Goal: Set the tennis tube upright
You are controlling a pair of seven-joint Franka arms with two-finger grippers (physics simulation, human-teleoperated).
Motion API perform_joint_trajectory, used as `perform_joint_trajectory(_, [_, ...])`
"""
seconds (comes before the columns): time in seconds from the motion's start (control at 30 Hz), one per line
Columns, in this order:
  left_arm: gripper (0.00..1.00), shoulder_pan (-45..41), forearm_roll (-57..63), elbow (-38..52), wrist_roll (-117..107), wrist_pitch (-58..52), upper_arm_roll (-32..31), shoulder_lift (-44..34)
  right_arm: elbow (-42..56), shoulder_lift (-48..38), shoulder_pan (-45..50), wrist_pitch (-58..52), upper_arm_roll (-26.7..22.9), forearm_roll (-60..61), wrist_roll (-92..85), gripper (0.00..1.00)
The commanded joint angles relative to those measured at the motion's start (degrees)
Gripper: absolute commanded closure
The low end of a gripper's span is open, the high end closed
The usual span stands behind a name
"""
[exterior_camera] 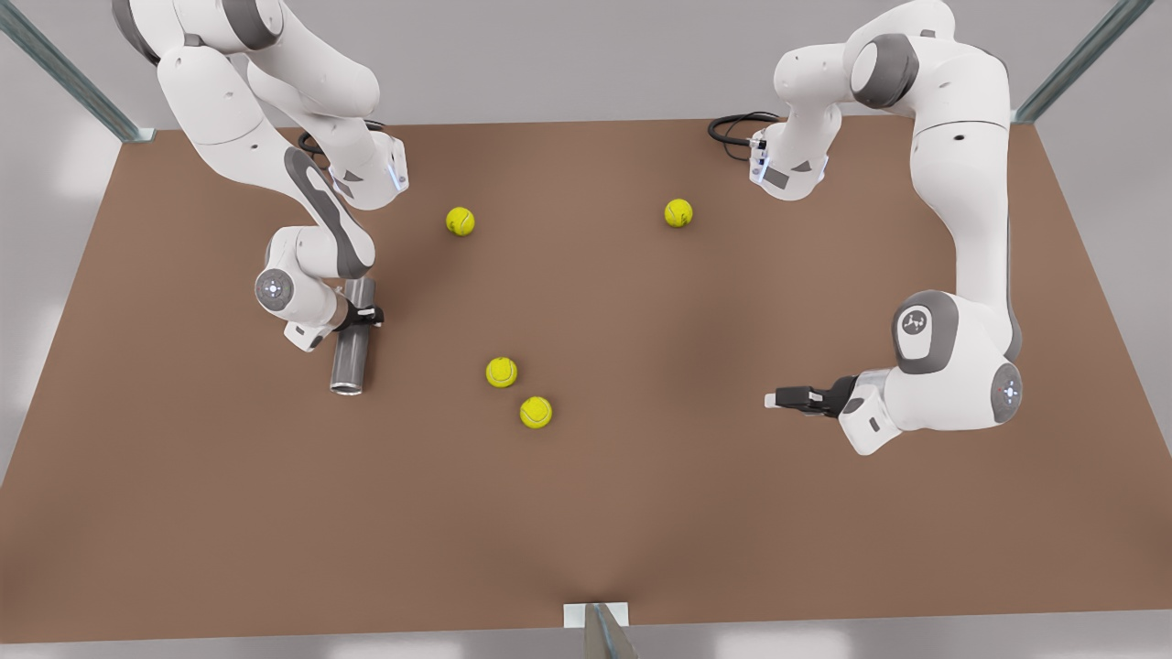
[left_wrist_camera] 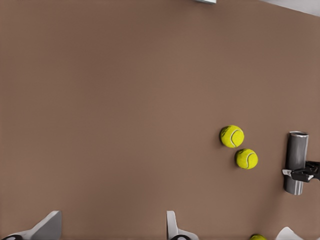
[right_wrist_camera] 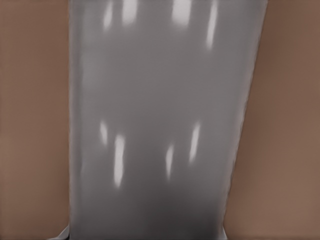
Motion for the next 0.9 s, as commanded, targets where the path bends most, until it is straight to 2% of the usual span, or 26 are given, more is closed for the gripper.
perform_joint_trajectory(0.0, [0.01,0.00,-0.02,0.00,0.00,0.00,0.00,-0.01,-0.02,0.00,0.20,0.16,-0.29,-3.38,2.67,0.21])
perform_joint_trajectory(0.87, [0.01,0.00,-0.02,0.09,0.00,0.00,0.00,0.35,-0.02,-0.18,0.11,-0.02,-0.29,-3.47,2.58,0.24])
